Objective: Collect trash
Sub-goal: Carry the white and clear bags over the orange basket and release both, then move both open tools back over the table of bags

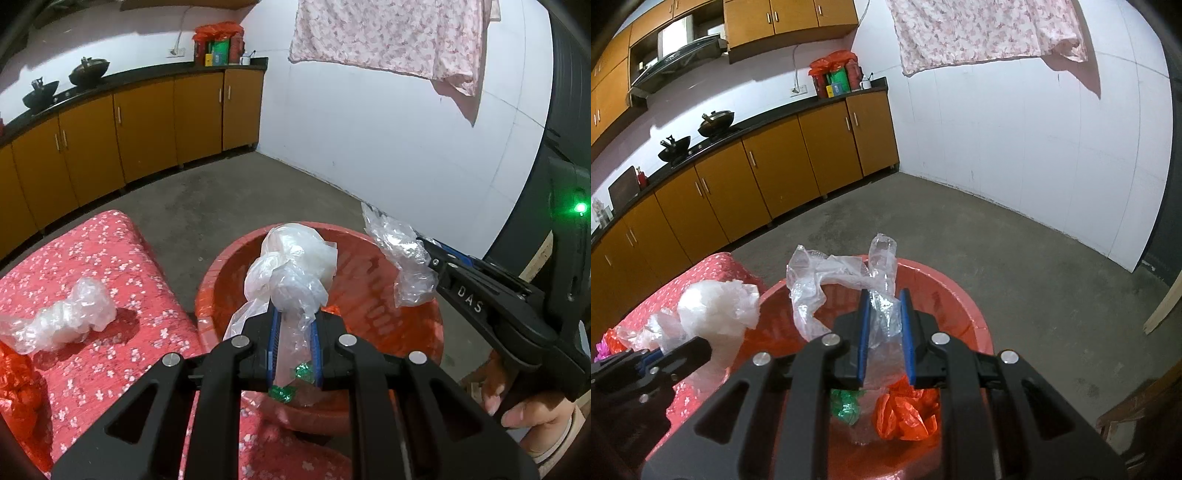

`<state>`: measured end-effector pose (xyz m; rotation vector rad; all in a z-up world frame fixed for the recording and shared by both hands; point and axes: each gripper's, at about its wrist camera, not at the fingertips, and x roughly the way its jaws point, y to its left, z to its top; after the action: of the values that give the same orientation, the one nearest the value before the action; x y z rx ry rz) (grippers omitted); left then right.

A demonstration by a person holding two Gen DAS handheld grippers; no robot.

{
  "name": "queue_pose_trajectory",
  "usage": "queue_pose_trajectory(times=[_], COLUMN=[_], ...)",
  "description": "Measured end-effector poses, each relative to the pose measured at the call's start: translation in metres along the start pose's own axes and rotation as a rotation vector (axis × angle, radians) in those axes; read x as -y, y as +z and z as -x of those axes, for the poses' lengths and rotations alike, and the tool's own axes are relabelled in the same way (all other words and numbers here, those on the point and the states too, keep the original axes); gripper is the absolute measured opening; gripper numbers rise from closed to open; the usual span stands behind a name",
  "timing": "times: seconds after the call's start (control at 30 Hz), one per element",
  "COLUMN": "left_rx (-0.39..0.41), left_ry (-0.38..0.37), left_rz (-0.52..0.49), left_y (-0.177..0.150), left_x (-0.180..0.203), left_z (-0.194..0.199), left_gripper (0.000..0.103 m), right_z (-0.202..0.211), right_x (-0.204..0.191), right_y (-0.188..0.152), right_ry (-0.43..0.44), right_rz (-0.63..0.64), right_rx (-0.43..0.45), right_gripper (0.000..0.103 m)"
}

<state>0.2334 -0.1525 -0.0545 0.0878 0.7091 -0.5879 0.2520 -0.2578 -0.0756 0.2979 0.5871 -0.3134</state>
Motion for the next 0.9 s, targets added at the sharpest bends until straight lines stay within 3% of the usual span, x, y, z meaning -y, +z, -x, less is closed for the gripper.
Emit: queue_pose_trajectory(times=[0.13,0.23,0.33,0.57,0.73,0.9], left_rx=[-0.011,-0.021,-0.030,-0.021,0.008,0.034], left_ry=[-0.007,-0.008,-0.008,0.026,0.089,0.148], left_rz=[-0.001,0.012,0.036,0.064,0.116,0.159], left_y=[0.000,-0.001,-0.002,-0.004,-0.011,-0.022], left_x=[0.001,-0.002,-0.007,-0.018,-0.042,-0.064], left_z=[-0.007,-0.012,-0.015,-0.009,0.009,0.034], left_gripper=[0.015,0.025,0.036,0.049,0.063,0.069], right_z=[-0.003,-0.005,-0.005,-0.003,0.007,0.018], right_x=[0.004,0.008,0.011,0.016,0.013,0.004], right_y=[0.001,0.003,0.003,0.001,-0.002,-0.002], right_ry=[0.017,0.035,0.037,0.012,-0.018,-0.030], right_rz=[-0.016,-0.033,-0.041,-0.046,-0.023,-0.011], right_rx=[0.001,0.006,0.014,0.022,0.054,0.095], right_gripper=[0.021,0.030,0.032,0.042,0.070,0.088])
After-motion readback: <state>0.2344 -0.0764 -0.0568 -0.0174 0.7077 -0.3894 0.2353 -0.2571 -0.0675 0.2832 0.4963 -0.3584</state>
